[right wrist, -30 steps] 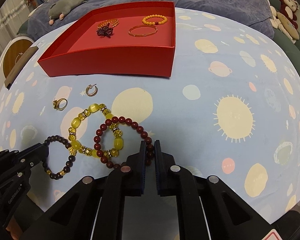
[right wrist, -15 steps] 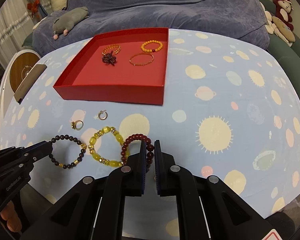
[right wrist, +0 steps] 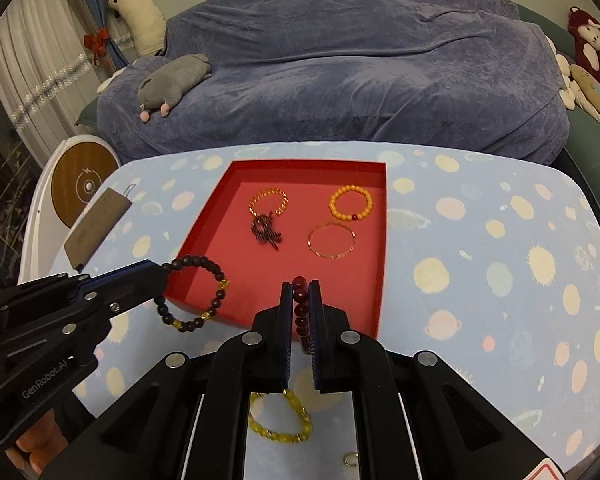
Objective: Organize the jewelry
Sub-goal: 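Carry both bracelets into the red box and open both grippers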
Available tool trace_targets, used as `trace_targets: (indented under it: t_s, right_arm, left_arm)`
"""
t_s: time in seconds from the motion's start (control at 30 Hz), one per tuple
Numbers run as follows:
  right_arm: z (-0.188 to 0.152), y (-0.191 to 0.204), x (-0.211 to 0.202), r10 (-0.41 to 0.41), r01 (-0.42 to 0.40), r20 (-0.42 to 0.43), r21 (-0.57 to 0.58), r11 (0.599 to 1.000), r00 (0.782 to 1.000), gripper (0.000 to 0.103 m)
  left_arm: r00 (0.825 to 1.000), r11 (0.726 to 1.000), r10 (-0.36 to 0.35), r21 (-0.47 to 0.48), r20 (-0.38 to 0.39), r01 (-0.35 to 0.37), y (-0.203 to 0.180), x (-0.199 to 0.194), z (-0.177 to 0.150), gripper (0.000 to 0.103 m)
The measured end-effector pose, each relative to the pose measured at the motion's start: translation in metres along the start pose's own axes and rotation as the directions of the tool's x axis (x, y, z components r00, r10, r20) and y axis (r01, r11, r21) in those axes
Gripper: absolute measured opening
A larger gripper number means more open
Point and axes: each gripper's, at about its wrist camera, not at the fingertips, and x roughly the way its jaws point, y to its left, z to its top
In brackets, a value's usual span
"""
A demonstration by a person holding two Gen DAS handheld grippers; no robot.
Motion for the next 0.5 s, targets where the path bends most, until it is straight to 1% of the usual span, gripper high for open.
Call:
trace_targets:
  t_s: [0.07, 0.13, 0.2, 0.27, 0.37, 0.43, 0.5]
  right_arm:
    - [0.011, 0.002, 0.013, 0.003, -0.003, -0.003, -0.004, 1.0, 1.0, 0.007]
    - [0.017, 0.001, 0.03, 0.028, -0.028, -0.017, 0.004, 1.0, 0.999, 0.007]
    - [0.018, -0.001, 0.049, 0.05, -0.049, -0.039, 0.019, 0.999, 0.998, 0.007]
    - [0.016, -0.004, 0.071, 0.053, -0.051, -0.074, 0.032, 0.998, 0.996, 0.007]
    - [0.008, -0.012, 0.102, 0.027, -0.022, -0.129, 0.041, 0.999, 0.991, 0.007]
    - [0.004, -0.017, 0.115, 0.003, 0.003, -0.152, 0.041, 0.999, 0.988, 0.007]
    - [0.003, -0.023, 0.125, -0.025, 0.032, -0.166, 0.04, 0.999, 0.986, 0.007]
  left_arm:
    - [1.0, 1.0, 0.002, -0.01, 0.004, -0.002, 0.006, 0.014, 0.013, 0.005]
    - [1.0, 0.999, -0.019, -0.041, -0.013, 0.019, 0.015, 0.031, 0.02, 0.005]
    - [0.998, 0.996, -0.054, -0.075, -0.04, 0.051, 0.026, 0.051, 0.022, 0.005]
    - [0.997, 0.995, -0.054, -0.088, -0.06, 0.049, 0.034, 0.07, 0.019, 0.005]
    - [0.994, 0.997, -0.023, -0.081, -0.11, 0.014, 0.043, 0.1, 0.011, 0.005]
    - [0.991, 0.998, 0.02, -0.054, -0.13, -0.027, 0.048, 0.116, 0.005, 0.005]
    - [0.989, 0.999, 0.037, -0.02, -0.142, -0.04, 0.051, 0.126, 0.0, 0.005]
